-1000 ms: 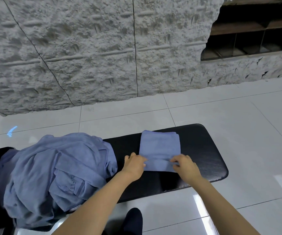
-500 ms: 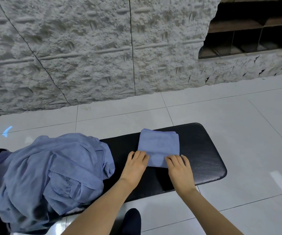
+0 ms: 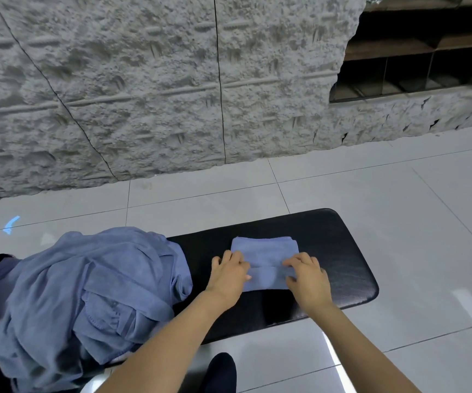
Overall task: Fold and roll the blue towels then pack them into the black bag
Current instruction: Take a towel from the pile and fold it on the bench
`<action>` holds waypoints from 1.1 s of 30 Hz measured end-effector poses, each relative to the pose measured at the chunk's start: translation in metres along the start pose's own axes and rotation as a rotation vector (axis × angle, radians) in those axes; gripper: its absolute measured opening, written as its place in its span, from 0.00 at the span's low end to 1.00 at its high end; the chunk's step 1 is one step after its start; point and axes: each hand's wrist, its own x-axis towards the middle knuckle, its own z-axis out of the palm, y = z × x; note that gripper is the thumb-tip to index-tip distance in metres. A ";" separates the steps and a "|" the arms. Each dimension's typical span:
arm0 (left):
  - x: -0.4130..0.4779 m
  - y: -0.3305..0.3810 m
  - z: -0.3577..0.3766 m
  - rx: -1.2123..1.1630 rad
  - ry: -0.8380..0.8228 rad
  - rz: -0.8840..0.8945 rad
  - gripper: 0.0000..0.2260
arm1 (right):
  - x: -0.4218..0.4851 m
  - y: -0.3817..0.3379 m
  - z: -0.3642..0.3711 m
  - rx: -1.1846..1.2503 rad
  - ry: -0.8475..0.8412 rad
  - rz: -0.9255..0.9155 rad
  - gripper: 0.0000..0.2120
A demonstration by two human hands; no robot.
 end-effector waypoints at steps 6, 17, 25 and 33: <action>0.002 0.013 0.015 0.065 0.139 0.083 0.15 | -0.016 0.006 0.032 -0.247 0.281 -0.281 0.18; 0.005 0.011 0.009 -0.012 0.057 0.036 0.18 | 0.001 -0.001 0.015 -0.280 0.087 -0.167 0.25; 0.012 -0.005 -0.009 -0.393 -0.384 -0.117 0.17 | 0.005 0.013 -0.007 -0.066 -0.225 -0.148 0.14; 0.009 0.010 0.021 0.139 0.124 0.199 0.18 | 0.009 -0.001 0.013 -0.205 0.222 -0.275 0.17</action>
